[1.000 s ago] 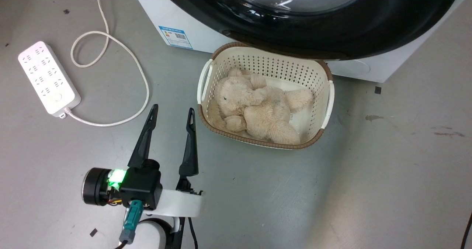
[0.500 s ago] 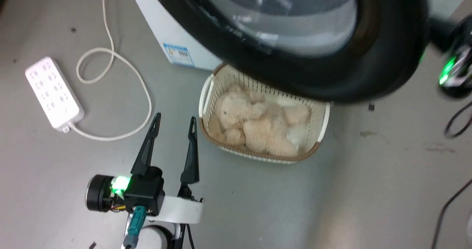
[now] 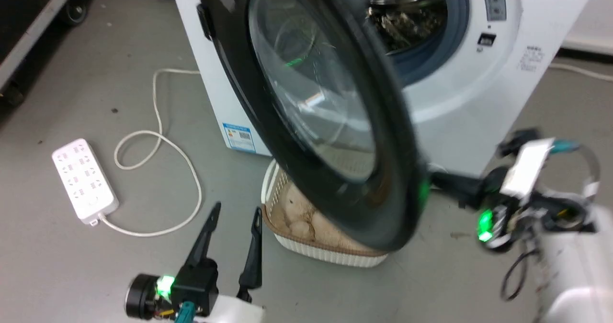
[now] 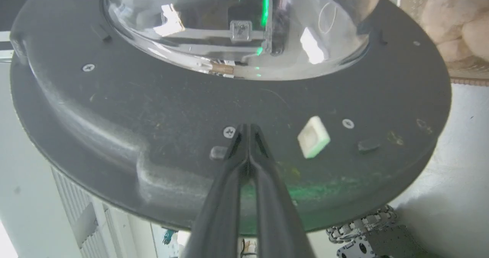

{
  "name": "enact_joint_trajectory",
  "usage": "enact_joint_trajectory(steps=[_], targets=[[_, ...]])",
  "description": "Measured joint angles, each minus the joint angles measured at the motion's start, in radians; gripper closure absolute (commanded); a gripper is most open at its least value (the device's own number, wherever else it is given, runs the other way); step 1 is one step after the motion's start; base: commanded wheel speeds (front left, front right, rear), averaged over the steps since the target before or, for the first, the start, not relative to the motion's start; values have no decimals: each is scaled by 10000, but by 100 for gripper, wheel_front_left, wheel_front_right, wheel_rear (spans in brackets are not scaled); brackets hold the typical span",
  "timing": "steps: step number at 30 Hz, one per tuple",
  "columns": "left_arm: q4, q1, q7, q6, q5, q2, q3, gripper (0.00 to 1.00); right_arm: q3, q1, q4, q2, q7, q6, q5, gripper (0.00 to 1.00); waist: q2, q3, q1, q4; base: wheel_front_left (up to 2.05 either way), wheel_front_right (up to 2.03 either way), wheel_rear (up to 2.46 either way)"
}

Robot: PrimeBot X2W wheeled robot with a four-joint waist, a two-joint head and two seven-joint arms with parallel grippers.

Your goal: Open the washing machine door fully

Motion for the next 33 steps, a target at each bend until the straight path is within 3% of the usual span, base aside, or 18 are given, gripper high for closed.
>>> enact_joint_trajectory(steps=[6, 10, 15, 16, 17, 19, 22, 28, 30, 31, 33], targets=[[161, 478, 0, -257, -82, 12, -42, 0, 2855, 1058, -500, 25, -1041, 0, 2282, 100, 0, -435, 0, 145, 0, 0, 0], [155, 635, 0, -336, -161, 4, 12, 0, 4558, 1587, -1166, 44, -1946, 0, 3081, 100, 0, -536, 1, 301, 0, 0, 0], [123, 668, 0, -426, -257, 19, 234, 0, 5323, 2005, -1674, 111, -2974, 0, 3335, 100, 0, -652, 1, 425, 0, 0, 0], [119, 686, 0, -449, -257, 31, 255, 0, 5285, 2026, -1756, 113, -3242, 0, 3283, 78, -1, -663, 1, 419, 0, 0, 0], [127, 697, 0, -510, -257, 44, 284, 0, 5218, 2025, -1864, 96, -3521, 0, 3170, 0, 0, -672, 3, 395, 0, 0, 0], [136, 700, 0, -570, -284, 48, 378, 0, 5081, 2033, -2196, -61, -3990, 0, 2930, 0, 0, -712, 3, 322, 0, 0, 0], [140, 699, 0, -614, -414, 40, 474, 0, 4784, 2075, -3327, -727, -5440, -2, 1722, 0, 0, -810, 3, 173, 0, 0, 0], [163, 708, 0, -692, -531, -8, 771, 0, 4869, 2736, -5990, -2587, -9392, 2, -2525, 0, -1, -1183, 1, -219, 0, 0, 0], [144, 708, 0, -734, -579, -15, 884, 0, 5189, 3043, -6297, -3266, -10487, 2, -4318, 0, 0, -1240, 2, -427, 0, 0, 0], [130, 707, 0, -790, -579, -23, 963, 0, 5208, 3358, -6289, -3735, -11313, 2, -5977, 0, 0, -1275, 1, -637, 0, 0, 0], [119, 707, 0, -830, -579, -46, 1032, 0, 4865, 3718, -6234, -3670, -11913, 2, -7083, 0, 0, -1309, 2, -839, 0, 0, 0]])
